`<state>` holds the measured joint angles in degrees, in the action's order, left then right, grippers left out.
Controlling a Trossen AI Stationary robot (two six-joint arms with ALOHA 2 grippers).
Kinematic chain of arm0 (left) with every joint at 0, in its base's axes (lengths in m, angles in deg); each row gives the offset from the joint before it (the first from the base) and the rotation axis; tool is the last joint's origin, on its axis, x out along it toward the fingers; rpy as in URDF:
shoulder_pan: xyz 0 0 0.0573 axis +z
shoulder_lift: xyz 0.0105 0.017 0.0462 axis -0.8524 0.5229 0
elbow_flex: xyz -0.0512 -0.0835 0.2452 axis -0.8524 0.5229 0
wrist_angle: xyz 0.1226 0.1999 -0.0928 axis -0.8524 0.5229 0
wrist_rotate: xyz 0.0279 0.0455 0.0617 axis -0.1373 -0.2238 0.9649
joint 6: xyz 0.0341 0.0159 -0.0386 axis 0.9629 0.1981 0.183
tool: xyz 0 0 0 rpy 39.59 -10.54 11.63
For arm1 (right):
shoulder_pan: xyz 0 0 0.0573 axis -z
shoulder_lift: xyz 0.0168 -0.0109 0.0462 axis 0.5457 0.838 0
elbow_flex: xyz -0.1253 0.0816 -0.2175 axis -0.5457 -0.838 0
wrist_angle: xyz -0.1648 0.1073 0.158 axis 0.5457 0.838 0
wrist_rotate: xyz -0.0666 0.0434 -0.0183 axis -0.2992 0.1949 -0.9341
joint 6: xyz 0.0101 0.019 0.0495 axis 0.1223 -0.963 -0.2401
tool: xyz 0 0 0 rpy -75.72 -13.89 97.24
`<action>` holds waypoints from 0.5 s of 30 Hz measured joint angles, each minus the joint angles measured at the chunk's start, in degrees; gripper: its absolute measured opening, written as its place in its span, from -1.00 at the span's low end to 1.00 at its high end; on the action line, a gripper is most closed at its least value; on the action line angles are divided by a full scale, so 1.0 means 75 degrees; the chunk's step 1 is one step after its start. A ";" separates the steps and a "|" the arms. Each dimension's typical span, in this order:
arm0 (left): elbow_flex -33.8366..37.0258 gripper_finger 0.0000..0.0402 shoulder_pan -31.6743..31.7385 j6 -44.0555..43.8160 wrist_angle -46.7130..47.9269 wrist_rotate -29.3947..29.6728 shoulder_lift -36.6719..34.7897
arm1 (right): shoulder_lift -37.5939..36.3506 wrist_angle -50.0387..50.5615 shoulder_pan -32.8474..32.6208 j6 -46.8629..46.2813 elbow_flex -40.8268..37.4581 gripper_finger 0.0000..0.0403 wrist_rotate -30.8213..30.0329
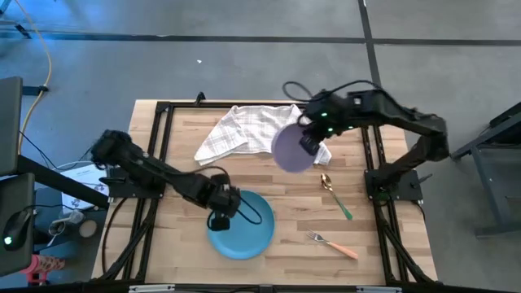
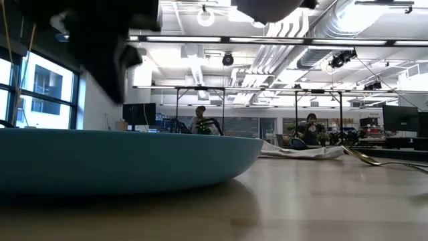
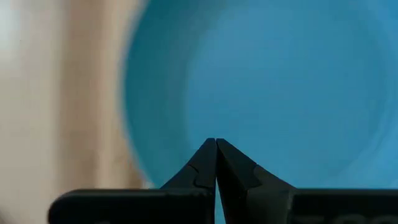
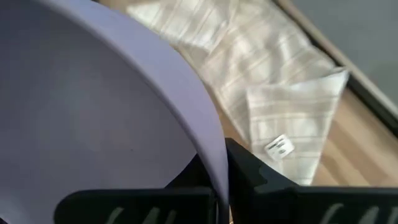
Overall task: Set table place
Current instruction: Put the purple bowl on top of the blue plate
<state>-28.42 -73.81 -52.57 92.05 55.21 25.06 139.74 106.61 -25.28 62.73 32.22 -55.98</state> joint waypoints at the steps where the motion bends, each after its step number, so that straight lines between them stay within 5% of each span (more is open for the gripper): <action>1: 0.0036 -1.00 0.0000 0.0064 -0.0098 -0.0219 0.0200 | -0.0127 -0.0002 -0.0026 -0.0054 0.0000 -1.00 -0.0149; 9: -0.0099 -1.00 0.0050 0.0867 -0.0963 -0.1165 0.1606 | -0.0439 -0.0025 -0.0154 -0.0170 0.0000 -1.00 -0.0501; 15: -0.0511 -1.00 0.0395 0.1173 -0.1237 -0.0896 0.1945 | -0.0365 -0.0031 -0.0154 -0.0156 -0.0003 -1.00 -0.0471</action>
<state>-32.25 -70.84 -43.77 82.78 48.49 39.65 137.00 106.37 -26.44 61.56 32.20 -59.51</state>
